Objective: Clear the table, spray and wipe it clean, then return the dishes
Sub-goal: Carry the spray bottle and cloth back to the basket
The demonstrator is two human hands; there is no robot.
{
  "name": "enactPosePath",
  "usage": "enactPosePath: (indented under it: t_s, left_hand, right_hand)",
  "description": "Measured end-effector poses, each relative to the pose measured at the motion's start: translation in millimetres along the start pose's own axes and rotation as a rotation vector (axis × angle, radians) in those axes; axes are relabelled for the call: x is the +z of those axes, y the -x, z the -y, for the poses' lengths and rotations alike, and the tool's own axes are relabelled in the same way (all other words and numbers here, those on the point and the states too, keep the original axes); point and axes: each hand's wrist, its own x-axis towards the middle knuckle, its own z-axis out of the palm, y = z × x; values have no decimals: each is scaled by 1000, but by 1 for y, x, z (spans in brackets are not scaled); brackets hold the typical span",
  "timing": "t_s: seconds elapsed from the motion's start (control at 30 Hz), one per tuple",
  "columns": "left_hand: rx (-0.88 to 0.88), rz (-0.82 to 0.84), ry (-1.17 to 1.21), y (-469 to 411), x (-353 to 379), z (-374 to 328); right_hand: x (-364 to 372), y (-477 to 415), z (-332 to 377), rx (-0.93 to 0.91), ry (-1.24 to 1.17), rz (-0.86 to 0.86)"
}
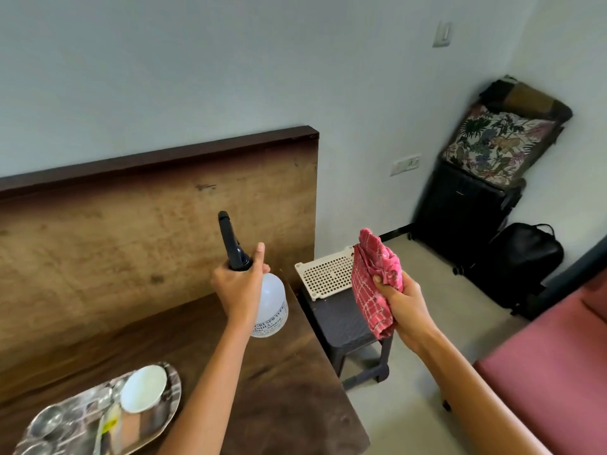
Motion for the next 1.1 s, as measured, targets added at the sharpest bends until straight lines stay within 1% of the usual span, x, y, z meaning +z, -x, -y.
enactPosePath:
  t_s: [0.17,0.33,0.5,0.57,0.63,0.7,0.77,0.83,0.9,0.93,1.1]
  left_hand:
    - [-8,132,-51,-40,75,22]
    - [-38,269,-74,-72,136,56]
    - [-125,279,-101,-93,197,95]
    - [-170,239,-107,-103,222,117]
    - [-228,198,-128,-112,242,139]
    - [-260,165,-137,-122,264,170]
    - [-267,135,-158,-132,281,204]
    - [-250,112,-183,-141,295,238]
    - [-253,70,-184,-148,307,274]
    - [-252,45,-174,-150,312,290]
    - [-233,-16,-152,-156,327,355]
  right_hand:
    - [-20,-87,-2,10,70,-25]
    - [-39,-175,-17,26,177,37]
    - [-56,-274,-51,0,423,76]
    - [-64,-312,-69,5,515,147]
    - [-71,-344,-90,-6,620,256]
    - [-77,-380,-120,-66,754,353]
    - [-78,-415,-155,-156,985,434]
    - [-74,-445,-190,-318,1186,469]
    - [-72,-471,-231,-478,1262,525]
    - [-71,-482,-250,-516,1285,530]
    - [-65,-508,-313,-606,1397,584]
